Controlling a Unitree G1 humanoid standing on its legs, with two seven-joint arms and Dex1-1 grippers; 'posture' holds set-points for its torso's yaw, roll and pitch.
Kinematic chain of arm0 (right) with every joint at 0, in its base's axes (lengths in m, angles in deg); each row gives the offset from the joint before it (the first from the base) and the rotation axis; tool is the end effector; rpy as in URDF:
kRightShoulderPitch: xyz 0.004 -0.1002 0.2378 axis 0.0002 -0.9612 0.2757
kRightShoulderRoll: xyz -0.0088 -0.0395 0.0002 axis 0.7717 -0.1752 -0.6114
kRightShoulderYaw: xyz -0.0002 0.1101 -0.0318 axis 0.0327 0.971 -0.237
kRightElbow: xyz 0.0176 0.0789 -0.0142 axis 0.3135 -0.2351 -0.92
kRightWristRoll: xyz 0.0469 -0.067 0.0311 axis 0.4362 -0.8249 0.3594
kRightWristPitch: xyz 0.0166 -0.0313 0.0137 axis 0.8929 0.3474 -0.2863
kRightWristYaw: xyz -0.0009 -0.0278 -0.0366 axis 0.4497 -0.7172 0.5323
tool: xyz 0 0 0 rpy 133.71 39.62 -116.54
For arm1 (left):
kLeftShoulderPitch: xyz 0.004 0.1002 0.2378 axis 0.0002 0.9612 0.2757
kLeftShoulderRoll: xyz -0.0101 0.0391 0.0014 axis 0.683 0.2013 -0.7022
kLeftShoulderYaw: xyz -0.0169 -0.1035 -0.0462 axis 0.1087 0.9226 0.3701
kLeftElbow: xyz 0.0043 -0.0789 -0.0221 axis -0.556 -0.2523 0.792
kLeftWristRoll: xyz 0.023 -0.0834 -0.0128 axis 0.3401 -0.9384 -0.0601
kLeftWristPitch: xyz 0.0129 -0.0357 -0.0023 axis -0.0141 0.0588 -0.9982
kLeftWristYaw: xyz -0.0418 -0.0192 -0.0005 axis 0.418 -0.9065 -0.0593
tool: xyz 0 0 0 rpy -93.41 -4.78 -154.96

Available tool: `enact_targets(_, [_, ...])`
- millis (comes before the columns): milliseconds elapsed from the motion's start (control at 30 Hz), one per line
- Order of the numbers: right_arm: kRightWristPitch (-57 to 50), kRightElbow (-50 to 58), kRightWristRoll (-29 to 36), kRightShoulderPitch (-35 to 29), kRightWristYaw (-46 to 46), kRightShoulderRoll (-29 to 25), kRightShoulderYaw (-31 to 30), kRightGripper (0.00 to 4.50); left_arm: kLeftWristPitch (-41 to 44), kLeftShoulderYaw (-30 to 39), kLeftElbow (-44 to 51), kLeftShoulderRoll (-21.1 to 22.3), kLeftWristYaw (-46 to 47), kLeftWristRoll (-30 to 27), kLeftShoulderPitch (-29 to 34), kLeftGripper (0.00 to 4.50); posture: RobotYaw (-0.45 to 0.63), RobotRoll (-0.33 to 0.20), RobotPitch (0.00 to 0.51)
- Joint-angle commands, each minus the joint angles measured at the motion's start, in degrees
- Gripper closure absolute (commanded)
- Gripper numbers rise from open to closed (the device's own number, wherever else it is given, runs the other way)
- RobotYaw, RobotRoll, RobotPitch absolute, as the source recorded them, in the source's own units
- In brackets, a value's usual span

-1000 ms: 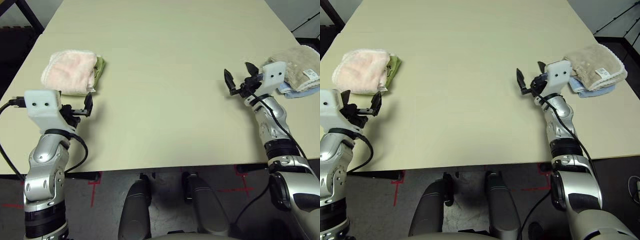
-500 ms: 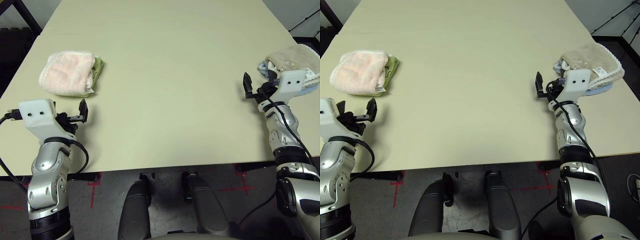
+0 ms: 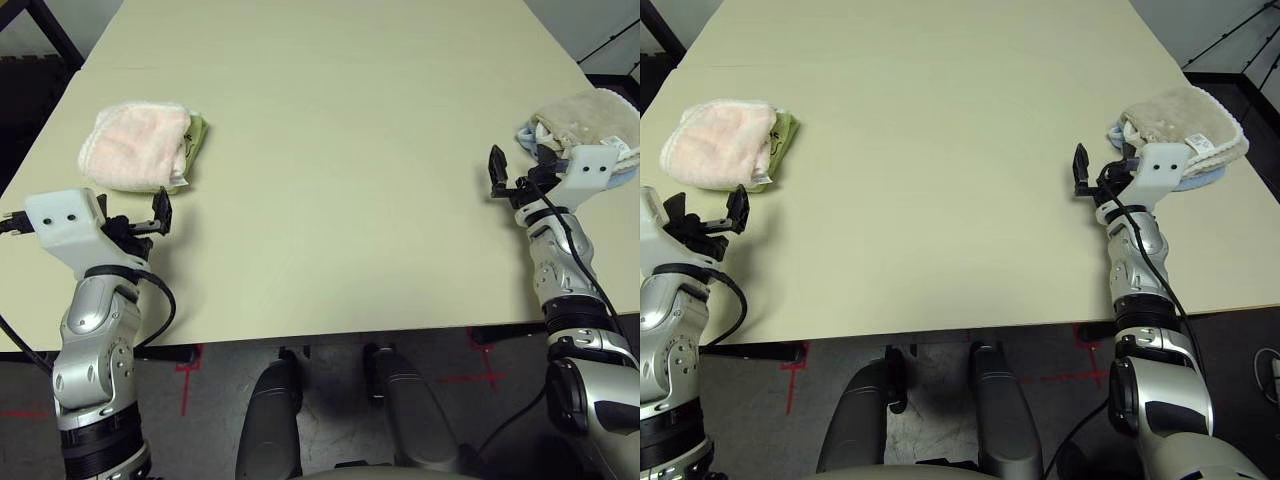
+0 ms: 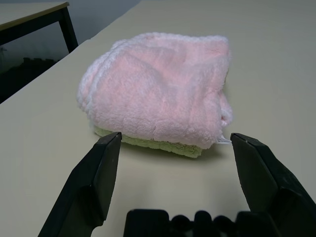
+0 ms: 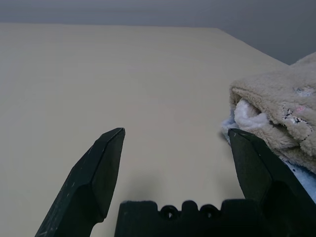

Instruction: Fold the towel and set it aside.

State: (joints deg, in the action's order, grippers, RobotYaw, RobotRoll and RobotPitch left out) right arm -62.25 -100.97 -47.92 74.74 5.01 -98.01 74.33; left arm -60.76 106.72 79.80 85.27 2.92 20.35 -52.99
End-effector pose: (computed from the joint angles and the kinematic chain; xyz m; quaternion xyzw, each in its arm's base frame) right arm 0.2965 -0.2607 0.1031 0.0009 -0.1406 -0.0091 0.9900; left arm 0.1854 0.2676 0.1299 0.0266 -0.0843 0.1297 0.9876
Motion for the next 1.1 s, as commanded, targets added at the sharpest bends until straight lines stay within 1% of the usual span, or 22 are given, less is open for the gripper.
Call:
enact_targets(33, [0.5,1.3,0.7,-1.6,0.2,0.1,1.2,0.0,-1.1,0.5,-0.7,-0.2,0.2,0.4,0.4,0.03,-0.13,0.0,0.203])
enact_targets(333, [0.8,1.7,1.3,-1.9,0.1,0.2,1.6,0.0,-2.8,0.1,-0.9,-0.1,-0.1,0.9,0.3,0.03,-0.13,0.0,0.201])
enact_targets(1100, [1.3,1.4,1.4,-1.7,-0.3,0.1,1.5,0.0,-2.4,-0.6,-0.5,-0.1,0.4,1.5,-0.3,0.03,-0.13,0.0,0.204])
